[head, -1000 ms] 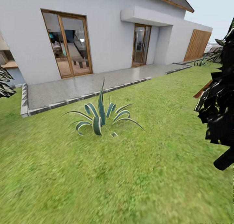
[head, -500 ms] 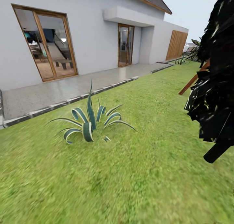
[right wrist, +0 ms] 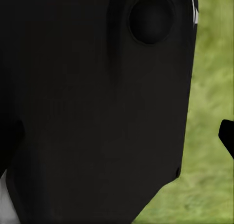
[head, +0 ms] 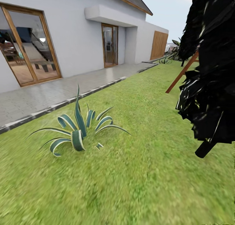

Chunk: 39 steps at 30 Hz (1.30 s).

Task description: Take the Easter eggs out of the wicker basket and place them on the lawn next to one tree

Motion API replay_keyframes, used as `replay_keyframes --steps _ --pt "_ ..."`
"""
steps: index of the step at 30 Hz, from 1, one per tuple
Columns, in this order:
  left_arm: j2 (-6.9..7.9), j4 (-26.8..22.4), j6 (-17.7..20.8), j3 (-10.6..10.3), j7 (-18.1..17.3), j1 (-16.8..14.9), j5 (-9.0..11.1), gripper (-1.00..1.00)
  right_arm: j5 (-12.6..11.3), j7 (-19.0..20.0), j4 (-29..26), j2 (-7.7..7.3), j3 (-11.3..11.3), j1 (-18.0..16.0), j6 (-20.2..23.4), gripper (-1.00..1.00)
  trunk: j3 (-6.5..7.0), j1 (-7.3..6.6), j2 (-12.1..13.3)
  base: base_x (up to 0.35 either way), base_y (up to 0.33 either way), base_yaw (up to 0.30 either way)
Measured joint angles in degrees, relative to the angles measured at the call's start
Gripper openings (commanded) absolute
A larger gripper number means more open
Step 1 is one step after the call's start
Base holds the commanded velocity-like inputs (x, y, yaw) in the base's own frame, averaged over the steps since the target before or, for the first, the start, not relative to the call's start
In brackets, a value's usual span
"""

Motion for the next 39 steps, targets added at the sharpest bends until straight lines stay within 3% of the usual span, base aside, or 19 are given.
replay_keyframes --steps 25,39 --pt "0.0 0.0 0.0 0.0 0.0 0.0 0.0 1.0 0.0 0.0 0.1 0.0 0.0 0.0 -0.1 1.0 0.0 0.01 0.0 0.166 0.202 -0.289" --pt "0.0 0.0 0.0 0.0 0.0 0.0 0.0 1.0 0.0 0.2 0.1 0.0 0.0 0.0 -0.1 1.0 0.0 0.01 0.0 0.115 0.069 -0.295"
